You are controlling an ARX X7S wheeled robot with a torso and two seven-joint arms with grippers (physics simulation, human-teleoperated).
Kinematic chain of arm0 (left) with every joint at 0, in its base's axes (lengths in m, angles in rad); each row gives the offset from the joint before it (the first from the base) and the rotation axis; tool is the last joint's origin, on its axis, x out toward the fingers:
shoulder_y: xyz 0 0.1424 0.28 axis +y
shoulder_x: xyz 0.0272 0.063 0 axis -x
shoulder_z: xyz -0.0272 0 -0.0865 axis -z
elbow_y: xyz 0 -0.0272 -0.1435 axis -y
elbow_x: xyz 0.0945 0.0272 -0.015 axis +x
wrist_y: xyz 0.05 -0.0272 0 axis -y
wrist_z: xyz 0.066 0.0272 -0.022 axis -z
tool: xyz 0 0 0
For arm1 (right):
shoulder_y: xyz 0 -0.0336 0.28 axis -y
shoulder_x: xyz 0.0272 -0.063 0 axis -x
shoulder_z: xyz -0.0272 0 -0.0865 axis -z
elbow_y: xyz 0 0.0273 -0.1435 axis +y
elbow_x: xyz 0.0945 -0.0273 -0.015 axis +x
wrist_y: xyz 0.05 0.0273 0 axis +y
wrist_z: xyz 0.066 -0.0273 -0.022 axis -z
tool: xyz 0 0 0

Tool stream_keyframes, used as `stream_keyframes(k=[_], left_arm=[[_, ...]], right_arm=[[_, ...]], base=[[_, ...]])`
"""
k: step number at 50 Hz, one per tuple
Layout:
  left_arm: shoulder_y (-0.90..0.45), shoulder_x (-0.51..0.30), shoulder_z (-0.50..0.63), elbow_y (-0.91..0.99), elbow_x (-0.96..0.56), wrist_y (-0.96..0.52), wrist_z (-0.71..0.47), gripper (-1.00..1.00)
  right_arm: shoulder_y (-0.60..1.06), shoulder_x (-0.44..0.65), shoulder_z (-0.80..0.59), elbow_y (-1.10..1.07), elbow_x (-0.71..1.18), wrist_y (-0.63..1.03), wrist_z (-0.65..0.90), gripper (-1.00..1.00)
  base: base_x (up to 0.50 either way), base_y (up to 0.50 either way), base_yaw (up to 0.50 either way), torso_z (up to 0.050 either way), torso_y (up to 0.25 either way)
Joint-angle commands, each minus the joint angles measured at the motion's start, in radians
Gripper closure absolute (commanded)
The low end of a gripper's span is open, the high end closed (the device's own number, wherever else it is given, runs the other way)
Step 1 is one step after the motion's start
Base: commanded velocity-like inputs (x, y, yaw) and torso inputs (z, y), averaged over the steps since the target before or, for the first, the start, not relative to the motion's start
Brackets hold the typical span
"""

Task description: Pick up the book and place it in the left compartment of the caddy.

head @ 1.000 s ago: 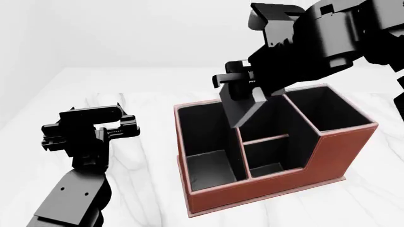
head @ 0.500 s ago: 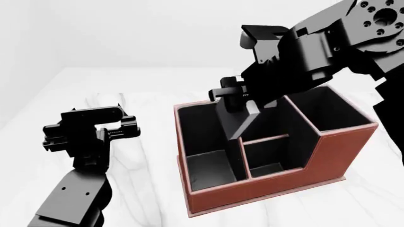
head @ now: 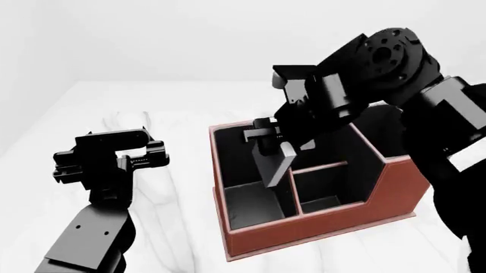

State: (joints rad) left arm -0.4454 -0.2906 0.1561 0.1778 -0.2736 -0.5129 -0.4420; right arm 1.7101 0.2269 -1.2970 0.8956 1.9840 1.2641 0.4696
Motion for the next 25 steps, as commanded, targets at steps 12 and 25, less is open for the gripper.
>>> stream_keyframes(k=[12, 25], left_arm=[[-0.006, -0.003, 0.004, -0.017, -0.004, 0.009, -0.003, -1.0], [-0.006, -0.005, 0.006, -0.02, -0.008, 0.013, -0.006, -1.0]], right_arm=[[-0.066, -0.226, -0.127, 0.299, -0.209, -0.141, -0.26, 1.0], [-0.116, -0.227, -0.255, 0.256, -0.059, -0.208, -0.216, 1.0]], base=[[0.0, 0.0, 0.0, 0.0, 0.001], [0.0, 0.0, 0.0, 0.0, 0.002]])
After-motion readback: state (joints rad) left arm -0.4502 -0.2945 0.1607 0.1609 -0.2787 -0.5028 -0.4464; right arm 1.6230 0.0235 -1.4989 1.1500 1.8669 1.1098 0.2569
